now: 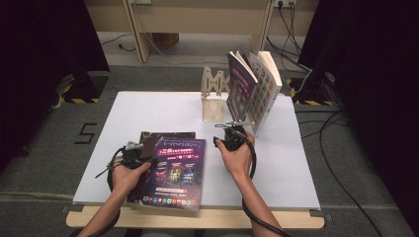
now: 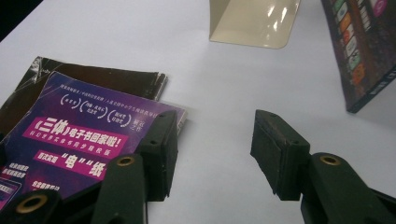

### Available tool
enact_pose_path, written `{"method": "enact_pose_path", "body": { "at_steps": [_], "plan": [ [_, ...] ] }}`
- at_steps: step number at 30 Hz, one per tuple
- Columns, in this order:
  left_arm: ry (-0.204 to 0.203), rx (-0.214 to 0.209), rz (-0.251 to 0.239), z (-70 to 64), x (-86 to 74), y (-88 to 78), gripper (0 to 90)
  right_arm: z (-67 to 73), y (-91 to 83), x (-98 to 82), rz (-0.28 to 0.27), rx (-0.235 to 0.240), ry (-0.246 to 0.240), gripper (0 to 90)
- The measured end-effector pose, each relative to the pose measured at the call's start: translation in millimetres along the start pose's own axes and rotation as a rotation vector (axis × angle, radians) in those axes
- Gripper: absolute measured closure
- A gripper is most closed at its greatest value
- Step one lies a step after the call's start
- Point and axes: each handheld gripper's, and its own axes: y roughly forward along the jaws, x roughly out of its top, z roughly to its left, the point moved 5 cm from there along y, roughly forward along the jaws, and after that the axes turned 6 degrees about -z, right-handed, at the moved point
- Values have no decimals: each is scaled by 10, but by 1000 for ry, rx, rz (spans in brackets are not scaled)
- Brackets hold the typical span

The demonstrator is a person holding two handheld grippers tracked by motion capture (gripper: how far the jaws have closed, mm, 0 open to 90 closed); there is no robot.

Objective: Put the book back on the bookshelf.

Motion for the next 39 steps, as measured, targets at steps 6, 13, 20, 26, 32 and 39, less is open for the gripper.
{"method": "enact_pose_path", "body": {
  "at_steps": [6,13,20,26,32,39],
  "plan": [
    [8,-7,0,-37,-2,13,690,10,53,-30,22,3,7,509],
    [30,-19,5,-121,-16,23,690,22,97,-65,44,13,4,507],
    [36,-28,5,-171,-21,34,690,24,135,-84,66,16,14,507],
    [42,-37,9,-204,-26,37,690,33,267,-81,113,47,30,507],
    [37,-46,10,-211,-32,40,690,44,362,-78,143,69,60,507],
    [47,-36,7,-220,-32,39,690,34,452,-125,169,77,83,504]
  ]
}}
